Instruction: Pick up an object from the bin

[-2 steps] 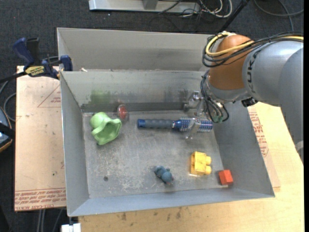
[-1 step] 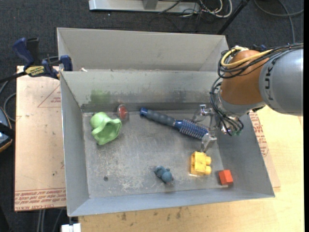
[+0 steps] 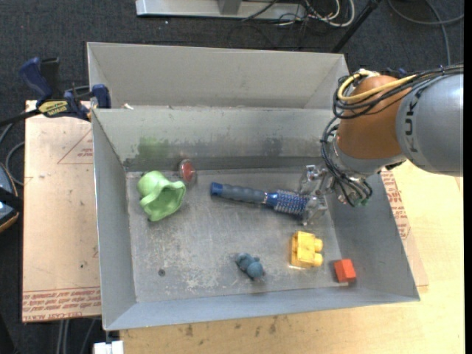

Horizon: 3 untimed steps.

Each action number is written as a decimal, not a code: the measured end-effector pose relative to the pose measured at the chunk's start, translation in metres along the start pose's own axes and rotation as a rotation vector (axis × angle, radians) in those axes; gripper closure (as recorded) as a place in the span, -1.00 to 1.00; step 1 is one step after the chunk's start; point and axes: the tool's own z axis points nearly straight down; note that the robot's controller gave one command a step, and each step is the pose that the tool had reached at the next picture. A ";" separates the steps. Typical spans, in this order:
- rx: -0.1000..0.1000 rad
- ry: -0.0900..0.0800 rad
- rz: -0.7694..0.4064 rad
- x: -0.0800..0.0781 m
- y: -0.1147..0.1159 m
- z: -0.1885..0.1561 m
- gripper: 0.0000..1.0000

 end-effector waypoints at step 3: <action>0.002 -0.006 -0.184 -0.045 0.001 -0.228 1.00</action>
Offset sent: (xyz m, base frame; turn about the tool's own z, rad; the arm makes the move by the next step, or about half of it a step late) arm 0.0049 0.0011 0.1311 -0.0331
